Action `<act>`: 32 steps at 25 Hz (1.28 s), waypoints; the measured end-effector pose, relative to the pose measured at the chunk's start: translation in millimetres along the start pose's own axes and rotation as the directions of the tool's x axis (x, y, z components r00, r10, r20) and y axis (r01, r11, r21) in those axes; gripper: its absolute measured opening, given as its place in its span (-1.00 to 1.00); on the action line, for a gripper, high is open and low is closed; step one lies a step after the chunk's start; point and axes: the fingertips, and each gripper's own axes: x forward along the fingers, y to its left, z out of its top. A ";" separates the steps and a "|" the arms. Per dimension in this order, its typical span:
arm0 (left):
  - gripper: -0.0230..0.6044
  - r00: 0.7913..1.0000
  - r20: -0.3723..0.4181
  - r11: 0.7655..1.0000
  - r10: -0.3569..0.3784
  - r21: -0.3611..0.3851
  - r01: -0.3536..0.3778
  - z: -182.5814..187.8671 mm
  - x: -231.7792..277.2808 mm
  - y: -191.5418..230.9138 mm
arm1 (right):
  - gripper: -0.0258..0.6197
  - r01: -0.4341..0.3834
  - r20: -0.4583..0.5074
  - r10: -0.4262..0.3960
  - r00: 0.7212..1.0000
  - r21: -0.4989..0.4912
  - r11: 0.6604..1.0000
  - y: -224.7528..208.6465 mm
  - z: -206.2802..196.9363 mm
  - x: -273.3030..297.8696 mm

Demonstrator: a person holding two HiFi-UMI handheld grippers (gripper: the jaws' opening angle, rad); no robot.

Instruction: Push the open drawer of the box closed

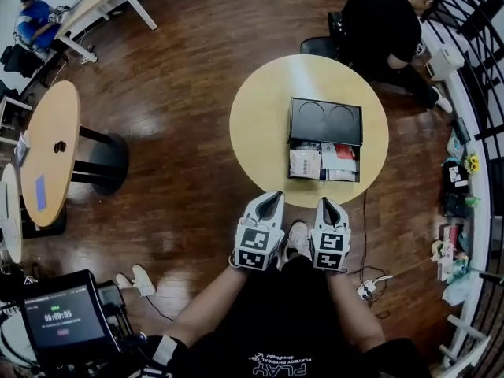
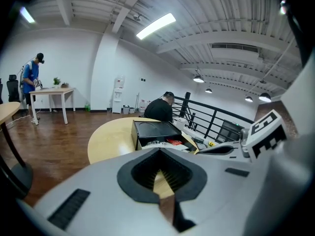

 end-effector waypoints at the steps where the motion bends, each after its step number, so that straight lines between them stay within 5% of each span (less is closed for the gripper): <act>1: -0.94 1.000 -0.010 1.000 0.003 -0.002 -0.003 -5.8 5.5 2.0 | -0.91 0.001 -0.011 -0.001 1.000 0.006 1.000 -2.8 -7.8 7.9; 16: -0.94 0.998 -0.067 1.000 0.020 0.020 -0.018 -26.6 19.3 3.5 | -0.89 0.025 -0.087 -0.023 0.996 0.025 0.999 -16.8 -34.9 41.1; 32: -0.94 0.994 -0.095 0.998 0.055 -0.014 -0.056 -37.4 21.5 5.7 | -0.59 0.029 -0.160 -0.022 0.987 0.040 0.999 -28.5 -44.1 71.9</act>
